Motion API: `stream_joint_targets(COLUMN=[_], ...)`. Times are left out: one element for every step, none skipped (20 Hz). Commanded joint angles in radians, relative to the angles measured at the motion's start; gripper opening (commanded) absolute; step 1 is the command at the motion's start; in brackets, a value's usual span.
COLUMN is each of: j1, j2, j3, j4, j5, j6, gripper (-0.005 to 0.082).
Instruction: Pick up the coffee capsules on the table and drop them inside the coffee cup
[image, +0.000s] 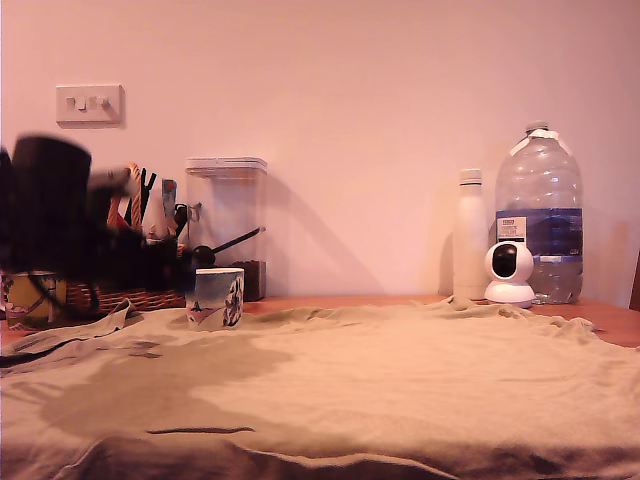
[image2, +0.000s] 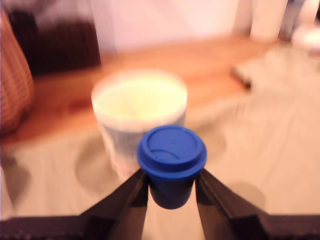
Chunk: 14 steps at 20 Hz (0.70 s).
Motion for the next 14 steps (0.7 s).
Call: stream_joint_targets(j1=[-0.002,-0.002,-0.002,-0.002,-0.002,-0.002,-0.002,-0.002,-0.002,-0.002,-0.002,-0.002,-0.002,-0.002], j2=[-0.023,-0.037,-0.050,-0.061,-0.068,-0.072,-0.074,-0.075,-0.075,-0.075,-0.075,-0.075,-0.075,-0.075], j3=[0.005,0.005,0.005,0.005,0.005,0.005,0.005,0.005,0.005,0.005,0.005,0.006,0.009,0.020], j4=[0.000,-0.002,-0.003,-0.003,-0.003,-0.002,-0.002,-0.003,-0.004,-0.006,-0.007,-0.007,-0.011,-0.033], j5=[0.006,0.006,0.006,0.006,0.006,0.006,0.006,0.006,0.005,0.005,0.006,0.005,0.006,0.005], j6=[0.007,0.013,0.013,0.013,0.013,0.013,0.013,0.012,0.012,0.012,0.011,0.008,-0.003,-0.011], gripper=[0.0165,0.0165,0.0165,0.0165,0.0165,0.0165,0.0165,0.0165,0.0165,0.0165,0.0165,0.0165,0.0165,0.0165])
